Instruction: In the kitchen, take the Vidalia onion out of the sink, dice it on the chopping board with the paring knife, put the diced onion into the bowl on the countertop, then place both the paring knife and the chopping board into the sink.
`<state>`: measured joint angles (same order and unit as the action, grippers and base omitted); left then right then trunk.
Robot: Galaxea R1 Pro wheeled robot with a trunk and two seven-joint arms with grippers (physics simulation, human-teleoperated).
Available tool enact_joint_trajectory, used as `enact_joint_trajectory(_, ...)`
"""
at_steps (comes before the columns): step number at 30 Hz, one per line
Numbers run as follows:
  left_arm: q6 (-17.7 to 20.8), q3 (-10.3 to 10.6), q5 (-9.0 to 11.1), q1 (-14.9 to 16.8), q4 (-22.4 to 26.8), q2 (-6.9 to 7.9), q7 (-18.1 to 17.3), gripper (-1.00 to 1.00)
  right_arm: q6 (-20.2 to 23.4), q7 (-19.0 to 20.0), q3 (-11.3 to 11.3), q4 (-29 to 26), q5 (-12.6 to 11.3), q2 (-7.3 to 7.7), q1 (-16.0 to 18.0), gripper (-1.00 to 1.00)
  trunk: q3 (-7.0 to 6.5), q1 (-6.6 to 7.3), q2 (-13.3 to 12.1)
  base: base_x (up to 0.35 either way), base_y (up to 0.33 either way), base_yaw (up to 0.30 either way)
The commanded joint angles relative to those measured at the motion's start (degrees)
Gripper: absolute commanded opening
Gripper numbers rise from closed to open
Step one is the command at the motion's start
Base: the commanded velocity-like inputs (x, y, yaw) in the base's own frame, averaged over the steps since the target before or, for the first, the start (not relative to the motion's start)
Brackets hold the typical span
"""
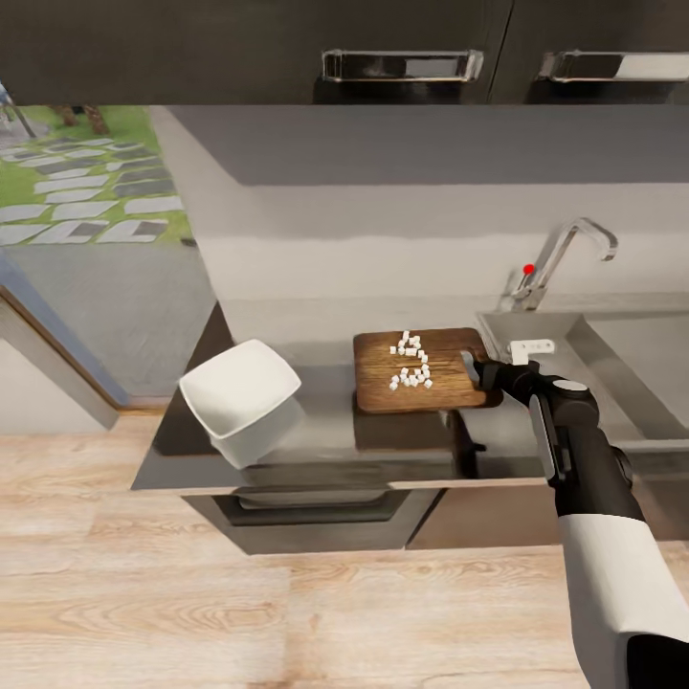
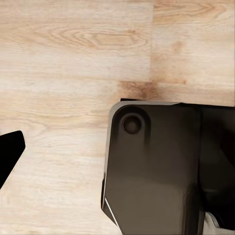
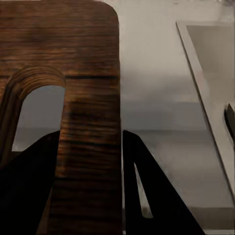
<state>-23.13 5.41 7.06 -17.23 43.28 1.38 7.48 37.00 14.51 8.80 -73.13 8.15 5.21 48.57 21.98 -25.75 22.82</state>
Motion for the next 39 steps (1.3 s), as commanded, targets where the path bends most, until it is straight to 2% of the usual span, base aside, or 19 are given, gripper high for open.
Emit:
enact_joint_trajectory(1,-0.13,0.48,0.59,0.01,0.05,0.11,0.43,1.0,0.27,0.52,0.08,-0.09,0.51,-0.02,0.04,-1.0,-0.01,-0.04,0.1,0.0,0.315,-0.002)
enact_joint_trajectory(9,-0.16,0.48,0.59,0.01,0.05,0.09,0.43,1.0,0.27,0.52,0.08,-0.09,0.49,-0.02,0.04,-1.0,-0.75,-0.04,0.1,0.0,0.27,0.0)
enact_joint_trajectory(22,-0.09,0.48,0.59,0.01,0.05,0.08,0.43,1.0,0.27,0.54,0.08,0.06,0.49,-0.02,0.04,-1.0,-1.95,-0.04,0.1,0.0,0.049,0.0)
enact_joint_trajectory(39,-0.1,0.39,0.59,0.01,-0.65,0.03,0.43,1.0,0.27,0.52,0.08,0.09,0.47,-0.02,0.06,-1.0,-3.52,-0.04,0.1,0.0,0.298,0.0)
